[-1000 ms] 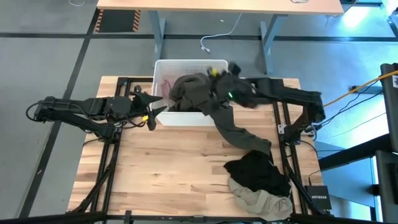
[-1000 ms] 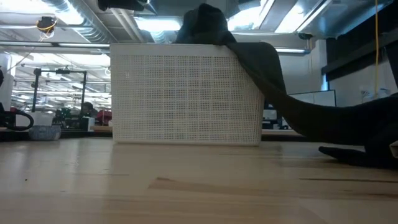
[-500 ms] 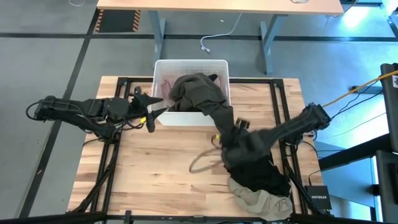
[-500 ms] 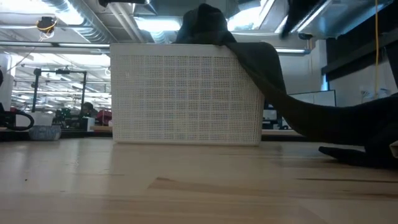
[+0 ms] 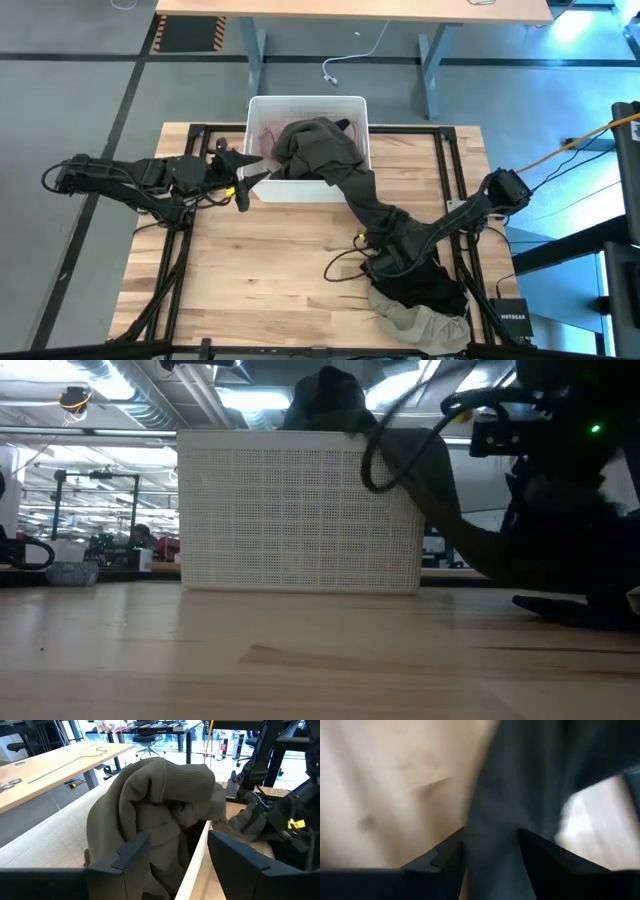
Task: Sort clothes
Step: Put the black jacket into the white laundry bin
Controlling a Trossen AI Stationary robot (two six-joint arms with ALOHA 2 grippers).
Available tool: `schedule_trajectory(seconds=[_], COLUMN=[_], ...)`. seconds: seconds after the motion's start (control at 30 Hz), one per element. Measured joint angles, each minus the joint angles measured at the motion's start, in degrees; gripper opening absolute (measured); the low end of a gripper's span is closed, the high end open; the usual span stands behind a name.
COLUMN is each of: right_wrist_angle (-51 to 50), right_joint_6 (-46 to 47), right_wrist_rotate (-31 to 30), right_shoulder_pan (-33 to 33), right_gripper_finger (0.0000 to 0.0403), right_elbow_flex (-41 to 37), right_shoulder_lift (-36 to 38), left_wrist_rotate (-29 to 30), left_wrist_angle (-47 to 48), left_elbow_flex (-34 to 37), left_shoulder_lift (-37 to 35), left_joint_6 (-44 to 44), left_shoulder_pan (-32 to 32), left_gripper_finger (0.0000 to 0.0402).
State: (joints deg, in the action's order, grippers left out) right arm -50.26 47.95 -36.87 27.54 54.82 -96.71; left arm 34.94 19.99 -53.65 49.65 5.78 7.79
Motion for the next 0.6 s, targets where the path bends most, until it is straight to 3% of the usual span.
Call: schedule_trajectory(seconds=[0.1,0.2,0.4,0.6], right_wrist_angle=[-2.81,-5.50,-12.33,-26.50], right_joint_6=[2.65,7.56,8.95,8.53], right_wrist_rotate=[-6.92,-12.05,-15.17,-22.87], right_shoulder_pan=[-0.54,-1.79,-5.12,-5.00], right_gripper_finger=[0.0186,0.0156,0.0020,0.0016], right_elbow_flex=[-0.43,-0.43,1.73,15.98], right_shoulder_lift=[0.00,0.00,0.08,1.63], left_wrist_rotate=[0.00,0.00,0.00,0.00], left_wrist_angle=[0.07,0.30,0.46,0.45], left_elbow_flex=[0.00,0.00,0.00,0.00], left_shoulder_lift=[0.05,0.11,0.11,0.11], left_joint_6=[0.00,0.00,0.00,0.00], left_shoulder_pan=[0.00,0.02,0.11,0.11], left_gripper_finger=[0.0194,0.0194,0.0194,0.0194])
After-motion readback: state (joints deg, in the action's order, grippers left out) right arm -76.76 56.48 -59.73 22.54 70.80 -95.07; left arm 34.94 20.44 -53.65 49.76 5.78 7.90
